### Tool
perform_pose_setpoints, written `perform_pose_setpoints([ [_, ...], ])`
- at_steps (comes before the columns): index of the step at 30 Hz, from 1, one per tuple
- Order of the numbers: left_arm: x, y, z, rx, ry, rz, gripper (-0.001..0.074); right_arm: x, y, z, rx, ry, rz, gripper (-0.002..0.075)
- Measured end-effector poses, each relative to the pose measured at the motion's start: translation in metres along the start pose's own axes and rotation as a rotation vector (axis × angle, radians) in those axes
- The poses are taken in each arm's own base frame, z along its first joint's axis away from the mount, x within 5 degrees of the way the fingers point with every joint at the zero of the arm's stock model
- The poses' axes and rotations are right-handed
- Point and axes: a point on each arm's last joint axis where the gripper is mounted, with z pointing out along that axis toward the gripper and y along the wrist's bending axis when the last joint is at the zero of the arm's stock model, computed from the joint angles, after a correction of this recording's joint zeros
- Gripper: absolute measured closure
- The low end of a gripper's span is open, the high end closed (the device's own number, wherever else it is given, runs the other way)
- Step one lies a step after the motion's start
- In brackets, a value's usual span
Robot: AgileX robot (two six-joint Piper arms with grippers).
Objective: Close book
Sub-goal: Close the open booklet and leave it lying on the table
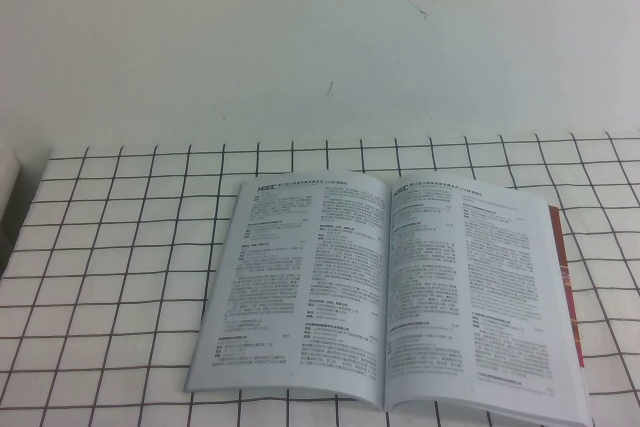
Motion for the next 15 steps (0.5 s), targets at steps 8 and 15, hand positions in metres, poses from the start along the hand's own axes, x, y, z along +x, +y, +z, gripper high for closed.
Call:
perform_pose_setpoints([
  [8, 0.0000, 0.0000, 0.0000, 0.000, 0.000, 0.000, 0.0738, 0.0000, 0.0000, 0.0000, 0.000, 0.000, 0.000, 0.0729],
  [15, 0.0001, 0.0005, 0.0000, -0.006, 0.001, 0.017, 0.0738, 0.0000, -0.0002, 0.0000, 0.002, 0.000, -0.005, 0.0729],
])
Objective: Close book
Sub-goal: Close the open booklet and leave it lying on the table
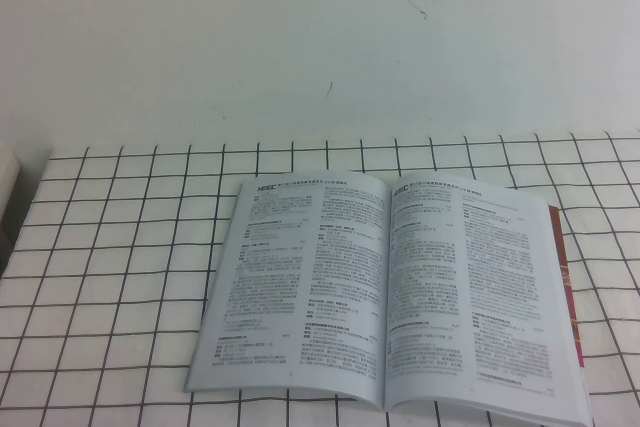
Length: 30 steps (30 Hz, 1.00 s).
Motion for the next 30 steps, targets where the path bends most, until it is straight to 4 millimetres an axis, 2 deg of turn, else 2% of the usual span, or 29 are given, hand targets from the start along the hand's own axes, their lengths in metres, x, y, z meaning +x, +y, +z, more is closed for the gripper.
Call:
perform_pose_setpoints([
  [7, -0.003, 0.001, 0.001, -0.011, -0.054, 0.004, 0.0738, 0.000, 0.000, 0.000, 0.003, -0.002, -0.005, 0.0729],
  [13, -0.023, 0.004, -0.003, -0.045, -0.279, 0.009, 0.0738, -0.005, -0.001, 0.001, 0.009, -0.070, -0.005, 0.0729],
  [16, -0.035, 0.006, -0.007, -0.065, -0.420, 0.009, 0.0738, -0.017, -0.002, -0.001, 0.021, -0.210, -0.006, 0.0729],
  [21, -0.056, 0.008, -0.021, -0.104, -0.694, 0.009, 0.0738, -0.046, -0.004, -0.012, 0.051, -0.549, -0.006, 0.0729],
  [25, -0.064, 0.009, -0.028, -0.121, -0.812, 0.009, 0.0738, -0.062, -0.006, -0.026, 0.071, -0.785, -0.004, 0.0729],
  [30, -0.068, 0.010, -0.033, -0.131, -0.883, 0.009, 0.0738, -0.073, -0.007, -0.039, 0.087, -0.973, 0.002, 0.0729],
])
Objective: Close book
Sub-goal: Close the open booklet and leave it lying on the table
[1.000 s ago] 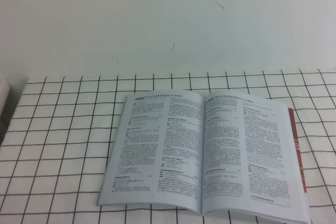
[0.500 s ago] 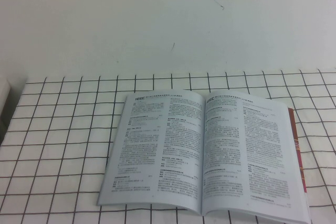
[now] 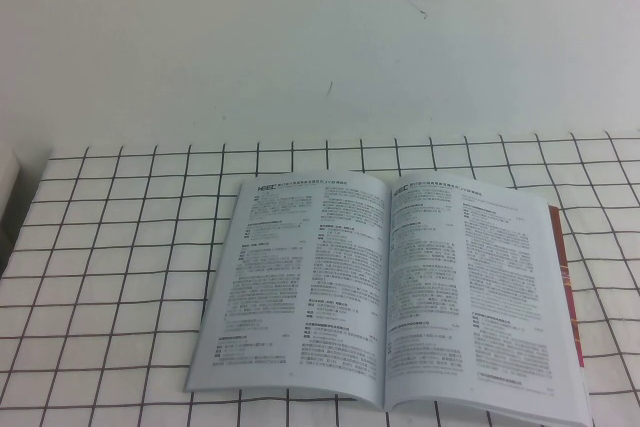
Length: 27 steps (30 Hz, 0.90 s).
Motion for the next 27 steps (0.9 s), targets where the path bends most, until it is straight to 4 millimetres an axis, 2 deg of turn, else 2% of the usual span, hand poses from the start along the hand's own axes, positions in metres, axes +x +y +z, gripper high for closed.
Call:
perform_pose_setpoints([
  [2, 0.000, 0.000, 0.000, -0.001, -0.005, -0.012, 0.0738, -0.003, -0.002, 0.000, 0.016, -0.038, 0.018, 0.0729],
  [8, -0.007, -0.003, 0.003, 0.034, 0.001, -0.188, 0.0738, -0.005, -0.004, 0.001, 0.037, -0.040, 0.049, 0.0729],
  [10, -0.016, -0.005, 0.008, 0.054, 0.034, -0.180, 0.0738, -0.011, -0.004, 0.005, 0.031, -0.006, 0.044, 0.0729],
  [13, -0.043, -0.006, 0.017, 0.076, 0.087, -0.129, 0.0738, -0.032, -0.004, 0.016, 0.014, 0.073, 0.038, 0.0729],
  [17, -0.079, -0.004, 0.026, 0.066, 0.110, -0.104, 0.0738, -0.065, -0.005, 0.030, -0.020, 0.241, 0.036, 0.0729],
  [20, -0.091, -0.004, 0.037, 0.061, 0.144, -0.083, 0.0738, -0.071, -0.004, 0.047, -0.046, 0.431, 0.051, 0.0729],
  [23, -0.087, -0.003, 0.052, 0.045, 0.296, -0.072, 0.0738, -0.066, 0.000, 0.066, -0.079, 0.652, 0.081, 0.0729],
  [27, -0.066, -0.002, 0.072, 0.011, 0.631, -0.050, 0.0738, -0.048, 0.008, 0.093, -0.195, 0.939, 0.065, 0.0729],
])
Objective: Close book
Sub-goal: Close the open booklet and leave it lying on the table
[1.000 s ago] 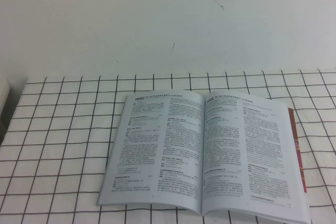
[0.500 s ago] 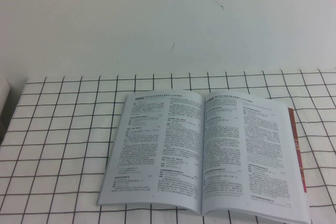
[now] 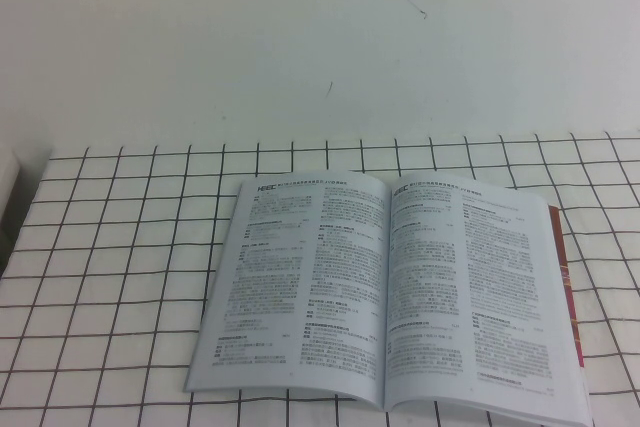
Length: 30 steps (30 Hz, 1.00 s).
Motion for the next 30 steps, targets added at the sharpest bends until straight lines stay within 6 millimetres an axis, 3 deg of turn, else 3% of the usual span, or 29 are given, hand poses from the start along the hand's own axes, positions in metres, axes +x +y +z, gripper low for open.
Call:
perform_pose_setpoints([
  [4, 0.009, -0.004, 0.031, 0.013, 0.307, -0.034, 0.0738, -0.004, 0.009, 0.041, -0.196, 0.264, -0.064, 0.0729],
  [9, 0.027, -0.026, 0.072, 0.223, 0.553, -0.060, 0.0738, 0.002, 0.019, 0.107, -0.449, 0.458, -0.073, 0.0729],
  [13, 0.041, -0.045, 0.104, 0.418, 0.620, -0.146, 0.0738, 0.016, 0.028, 0.164, -0.537, 0.552, -0.086, 0.0729],
  [18, 0.062, -0.056, 0.148, 0.526, 0.630, -0.195, 0.0738, 0.030, 0.070, 0.221, -0.632, 0.615, -0.155, 0.0729],
  [25, 0.104, -0.055, 0.202, 0.481, 0.761, -0.248, 0.0738, 0.050, 0.132, 0.274, -0.742, 0.684, -0.226, 0.0729],
  [30, 0.128, -0.055, 0.226, 0.458, 0.843, -0.272, 0.0738, 0.068, 0.144, 0.299, -0.729, 0.757, -0.194, 0.0729],
])
